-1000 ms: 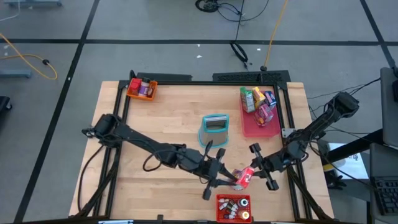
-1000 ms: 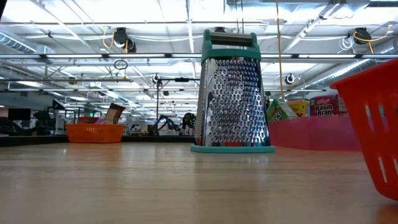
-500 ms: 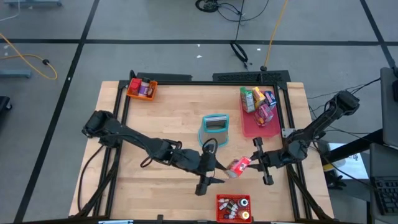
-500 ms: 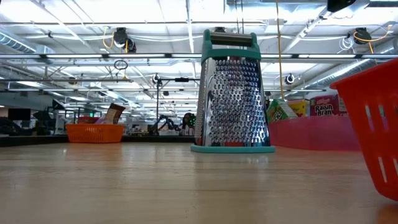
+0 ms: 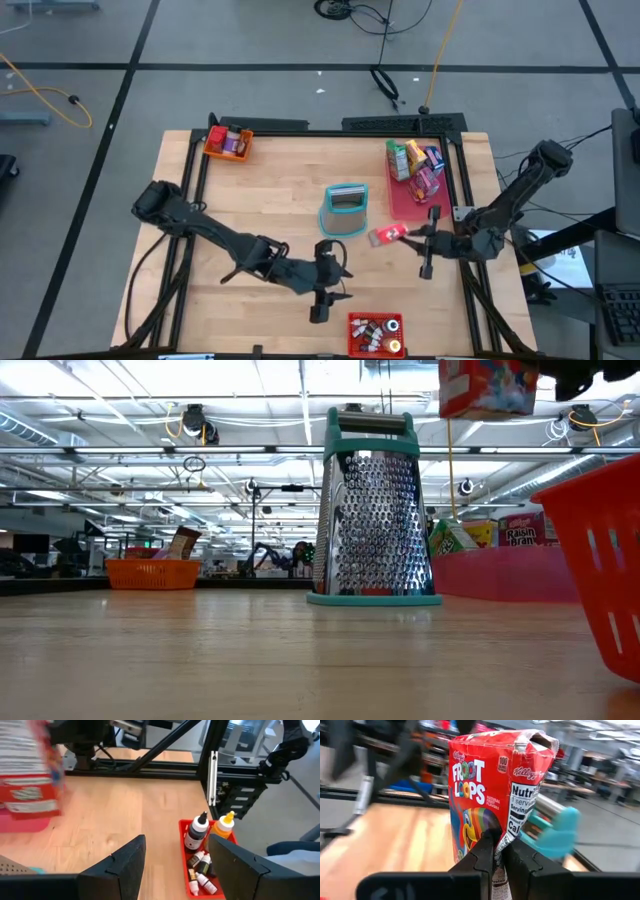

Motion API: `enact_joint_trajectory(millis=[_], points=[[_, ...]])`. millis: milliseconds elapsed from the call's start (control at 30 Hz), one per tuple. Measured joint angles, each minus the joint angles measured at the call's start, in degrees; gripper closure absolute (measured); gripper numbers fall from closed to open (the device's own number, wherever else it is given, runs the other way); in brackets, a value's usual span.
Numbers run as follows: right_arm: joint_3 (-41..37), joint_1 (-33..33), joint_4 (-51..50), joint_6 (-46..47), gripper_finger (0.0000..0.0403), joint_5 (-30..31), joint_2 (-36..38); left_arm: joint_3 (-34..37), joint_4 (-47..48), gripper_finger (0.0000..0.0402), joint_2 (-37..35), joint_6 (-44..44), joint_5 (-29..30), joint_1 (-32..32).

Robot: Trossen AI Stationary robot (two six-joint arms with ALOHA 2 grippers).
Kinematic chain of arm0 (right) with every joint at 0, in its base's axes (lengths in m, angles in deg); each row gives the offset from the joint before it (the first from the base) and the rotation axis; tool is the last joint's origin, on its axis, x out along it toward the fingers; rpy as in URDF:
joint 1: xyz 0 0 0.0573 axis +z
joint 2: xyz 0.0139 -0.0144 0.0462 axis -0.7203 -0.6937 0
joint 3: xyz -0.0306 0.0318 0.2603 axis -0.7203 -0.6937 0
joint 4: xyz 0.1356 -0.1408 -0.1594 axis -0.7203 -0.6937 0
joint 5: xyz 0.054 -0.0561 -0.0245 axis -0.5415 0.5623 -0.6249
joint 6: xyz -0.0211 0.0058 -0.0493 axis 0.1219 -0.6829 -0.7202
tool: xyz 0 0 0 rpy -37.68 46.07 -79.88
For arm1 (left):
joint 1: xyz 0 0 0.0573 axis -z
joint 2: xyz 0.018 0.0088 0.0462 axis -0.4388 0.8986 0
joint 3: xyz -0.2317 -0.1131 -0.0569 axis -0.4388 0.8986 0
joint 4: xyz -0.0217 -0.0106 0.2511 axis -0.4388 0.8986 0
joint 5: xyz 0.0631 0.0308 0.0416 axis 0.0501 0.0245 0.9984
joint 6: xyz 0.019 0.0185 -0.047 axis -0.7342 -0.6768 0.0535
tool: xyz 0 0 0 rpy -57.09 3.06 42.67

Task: Pick & Place Kitchen Items
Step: Put the red cereal box into the pink bin

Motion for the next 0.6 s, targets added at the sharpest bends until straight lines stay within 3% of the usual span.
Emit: enact_joint_trajectory(millis=[267,600], points=[[-1.4,0.0,-4.6,5.9,0.0384,14.2,0.9,0.0,0.1,0.0183,0.0,0.2,1.4,0.4],[-8.4,-0.7,5.3,6.1,0.0383,30.6,3.2,0.0,0.1,0.0183,0.0,0.3,1.4,0.4]])
